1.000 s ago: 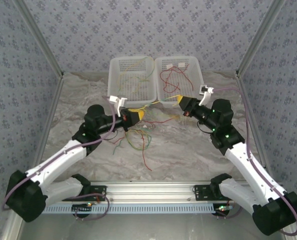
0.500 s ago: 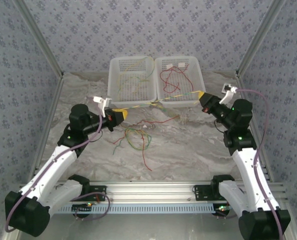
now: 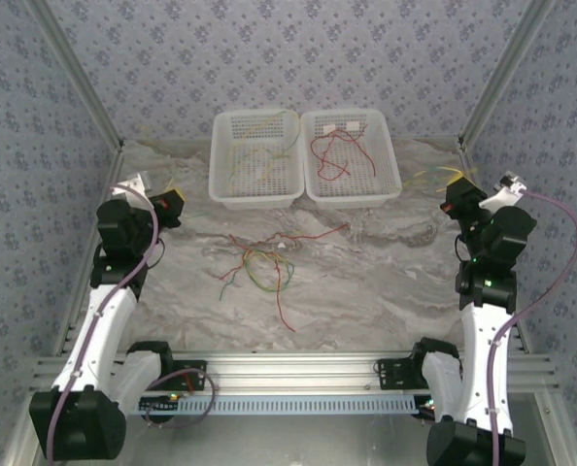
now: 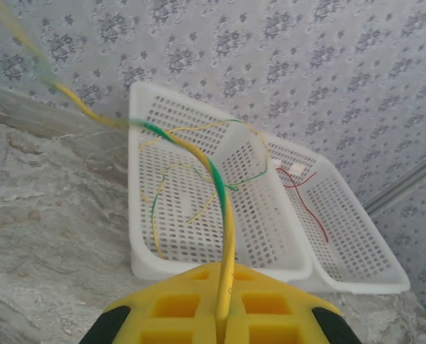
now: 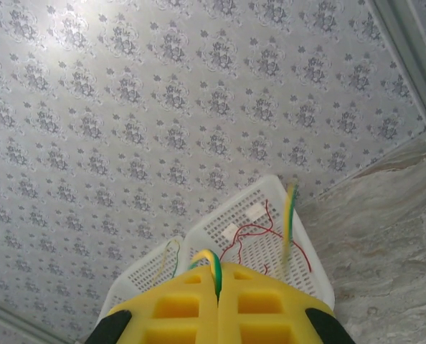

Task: Untangle the cables

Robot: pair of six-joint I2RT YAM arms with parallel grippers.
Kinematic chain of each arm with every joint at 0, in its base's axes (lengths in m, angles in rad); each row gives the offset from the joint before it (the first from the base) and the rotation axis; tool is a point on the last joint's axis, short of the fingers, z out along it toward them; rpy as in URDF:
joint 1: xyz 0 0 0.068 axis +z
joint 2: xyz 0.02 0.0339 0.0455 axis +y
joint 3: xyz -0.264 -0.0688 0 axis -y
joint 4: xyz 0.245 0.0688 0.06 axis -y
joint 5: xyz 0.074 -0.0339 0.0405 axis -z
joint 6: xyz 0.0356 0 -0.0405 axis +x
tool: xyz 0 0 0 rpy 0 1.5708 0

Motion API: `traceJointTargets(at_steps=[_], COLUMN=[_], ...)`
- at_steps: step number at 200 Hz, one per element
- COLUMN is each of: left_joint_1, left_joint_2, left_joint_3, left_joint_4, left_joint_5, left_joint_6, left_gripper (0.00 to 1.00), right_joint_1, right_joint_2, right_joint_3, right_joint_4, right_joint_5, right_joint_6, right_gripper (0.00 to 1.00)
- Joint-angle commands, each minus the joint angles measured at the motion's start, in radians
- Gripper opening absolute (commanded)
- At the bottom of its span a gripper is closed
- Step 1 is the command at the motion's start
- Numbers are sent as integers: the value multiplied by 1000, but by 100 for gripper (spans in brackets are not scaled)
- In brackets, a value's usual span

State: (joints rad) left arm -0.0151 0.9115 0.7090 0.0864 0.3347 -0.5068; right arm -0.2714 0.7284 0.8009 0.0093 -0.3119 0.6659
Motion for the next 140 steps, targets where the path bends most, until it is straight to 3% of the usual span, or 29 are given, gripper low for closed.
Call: traceJointTargets(at_steps=[1,70,99,140], left_joint_1=[-13,-54,-113,-161], left_joint_2=[47,228,337,532], left_joint_3=[119,321,433,614], left_joint_4=[-26,-106,-166,-243], left_joint_5=[-16,25,-41,-33], left_joint_6=[43,140,189,228], left_gripper=[0,0,0,0], right_joint_1=[-6,28,58,84], right_joint_2=[-17,-29,-33,-35], right_joint_3=[8,-5,-6,-12], right_joint_4=[1,-3,-18,-30], right_joint_5=[-3,-21,-7,11], right_joint_6=[12,-8,-28,-28], right_gripper=[0,0,0,0])
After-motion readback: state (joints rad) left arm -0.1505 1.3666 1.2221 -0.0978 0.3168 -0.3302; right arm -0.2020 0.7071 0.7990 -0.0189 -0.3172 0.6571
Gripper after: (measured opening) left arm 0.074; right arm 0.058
